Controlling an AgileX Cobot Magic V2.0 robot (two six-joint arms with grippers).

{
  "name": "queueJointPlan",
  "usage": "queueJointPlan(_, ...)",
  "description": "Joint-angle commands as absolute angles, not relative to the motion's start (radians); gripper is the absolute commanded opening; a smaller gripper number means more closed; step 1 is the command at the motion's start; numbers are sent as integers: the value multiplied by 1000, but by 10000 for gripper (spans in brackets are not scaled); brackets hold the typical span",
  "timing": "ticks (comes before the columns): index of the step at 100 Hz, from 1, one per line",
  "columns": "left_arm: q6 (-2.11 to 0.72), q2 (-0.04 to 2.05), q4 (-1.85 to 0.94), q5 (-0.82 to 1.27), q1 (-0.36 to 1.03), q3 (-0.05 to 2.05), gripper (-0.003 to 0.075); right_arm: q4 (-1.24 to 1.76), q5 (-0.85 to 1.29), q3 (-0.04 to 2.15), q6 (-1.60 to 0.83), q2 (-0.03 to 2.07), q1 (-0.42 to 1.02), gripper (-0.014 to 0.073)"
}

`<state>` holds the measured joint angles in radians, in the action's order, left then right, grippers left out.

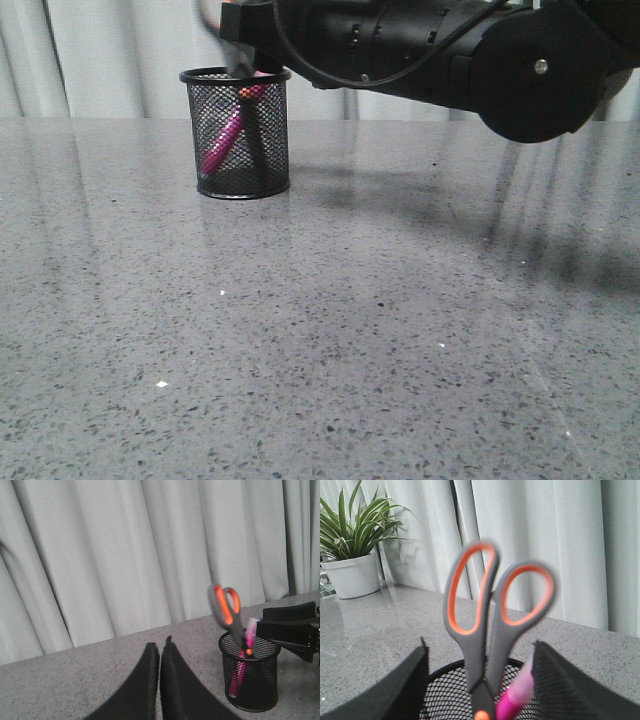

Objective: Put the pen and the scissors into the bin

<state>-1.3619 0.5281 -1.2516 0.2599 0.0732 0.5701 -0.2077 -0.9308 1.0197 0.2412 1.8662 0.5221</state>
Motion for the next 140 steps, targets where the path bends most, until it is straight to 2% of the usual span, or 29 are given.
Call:
queueJointPlan(1,-1354,530,-1271,235,81,598,-22,-204,-1014,1041,231,1818,516,465)
queueJointPlan(38,-1354,530,-1271,235,81,598,-22,-204,-1129,1041,231,1818,516,465)
queueJointPlan(65,-1354,530,-1271,235,81,598,-22,-177,-1108,1041,231,1760,516,459)
queueJointPlan(74,-1354,530,-1271,235,81,598,-22,-141,-1042,1041,225,1722,516,374)
queueJointPlan(91,-1354,530,-1271,233,81,598,-22,-109,-841,1041,104,1628,516,64)
queueJointPlan(101,-1354,530,-1264,233,81,598,-22,-109,-741,1041,31,1565,511,-76)
queueJointPlan(140,-1354,530,-1254,231,81,598,-22,-120,-294,1041,0,1269,430,-74)
